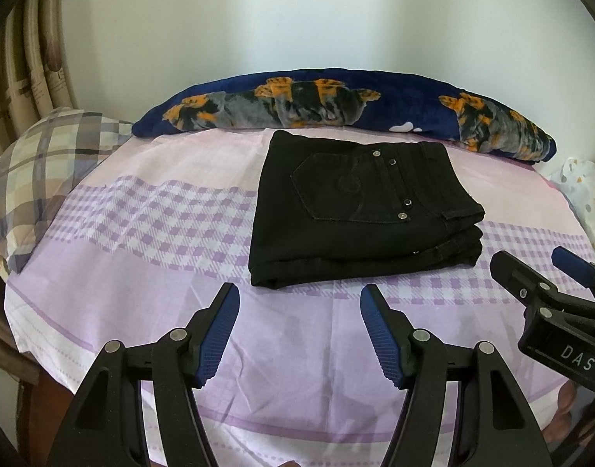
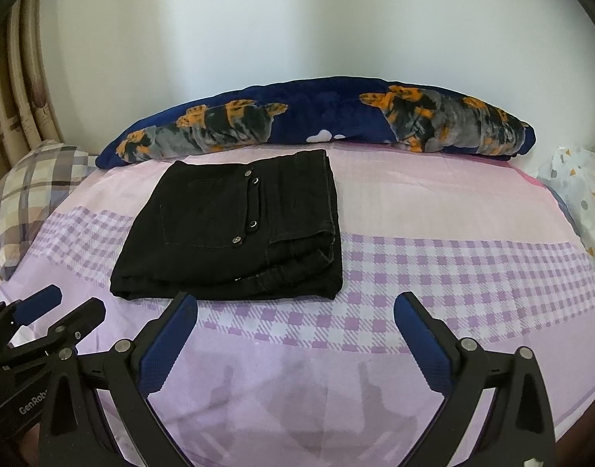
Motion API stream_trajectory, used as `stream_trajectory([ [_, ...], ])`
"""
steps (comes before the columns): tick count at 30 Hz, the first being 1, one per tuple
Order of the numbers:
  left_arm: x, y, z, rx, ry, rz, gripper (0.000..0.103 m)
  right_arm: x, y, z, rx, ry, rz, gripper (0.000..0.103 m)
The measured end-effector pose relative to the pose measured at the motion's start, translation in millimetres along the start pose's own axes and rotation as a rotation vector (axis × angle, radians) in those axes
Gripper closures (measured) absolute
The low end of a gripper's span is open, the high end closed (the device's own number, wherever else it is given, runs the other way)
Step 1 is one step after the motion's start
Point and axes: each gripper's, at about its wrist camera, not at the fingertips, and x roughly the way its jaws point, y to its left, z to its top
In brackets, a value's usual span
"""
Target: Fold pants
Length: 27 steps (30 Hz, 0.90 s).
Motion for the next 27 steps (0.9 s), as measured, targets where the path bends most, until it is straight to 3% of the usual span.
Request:
stream_trajectory([
  [27,2.9,-1.5,-3.1,0.033,0.008,-0.007,0.038,6.5,0.4,-1.0,-0.018,0.021,-0.001,0.003],
])
